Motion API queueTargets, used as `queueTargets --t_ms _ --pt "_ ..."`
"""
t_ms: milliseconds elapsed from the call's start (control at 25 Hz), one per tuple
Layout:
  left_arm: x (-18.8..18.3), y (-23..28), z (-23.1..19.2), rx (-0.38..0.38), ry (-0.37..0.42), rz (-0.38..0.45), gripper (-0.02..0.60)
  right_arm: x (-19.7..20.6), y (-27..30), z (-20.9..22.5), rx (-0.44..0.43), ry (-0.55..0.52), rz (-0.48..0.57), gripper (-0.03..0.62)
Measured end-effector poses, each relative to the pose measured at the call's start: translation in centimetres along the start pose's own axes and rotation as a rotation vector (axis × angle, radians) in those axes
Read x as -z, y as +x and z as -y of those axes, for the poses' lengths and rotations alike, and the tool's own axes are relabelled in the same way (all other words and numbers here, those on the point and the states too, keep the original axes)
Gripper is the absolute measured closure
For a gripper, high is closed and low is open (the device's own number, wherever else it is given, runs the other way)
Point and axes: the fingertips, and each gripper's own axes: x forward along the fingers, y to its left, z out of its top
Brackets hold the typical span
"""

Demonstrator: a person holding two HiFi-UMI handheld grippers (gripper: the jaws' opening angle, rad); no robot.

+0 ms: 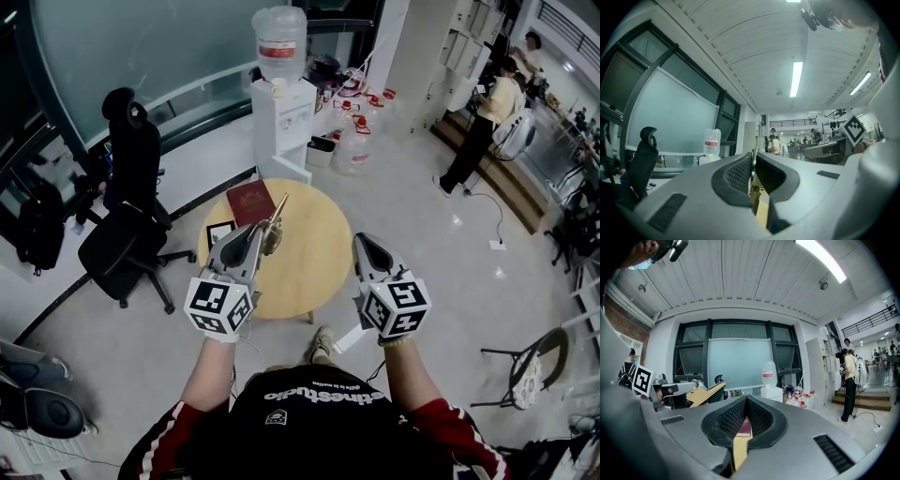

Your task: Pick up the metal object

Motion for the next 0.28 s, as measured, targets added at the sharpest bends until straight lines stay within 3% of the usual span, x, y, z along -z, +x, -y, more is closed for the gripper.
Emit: queueTargets --t_ms 280 --pt "0.00 -0.03 0.13 0.006 0.001 0.009 0.551 0.02 -0.09 0.02 0.001 -0.004 0.002 0.566"
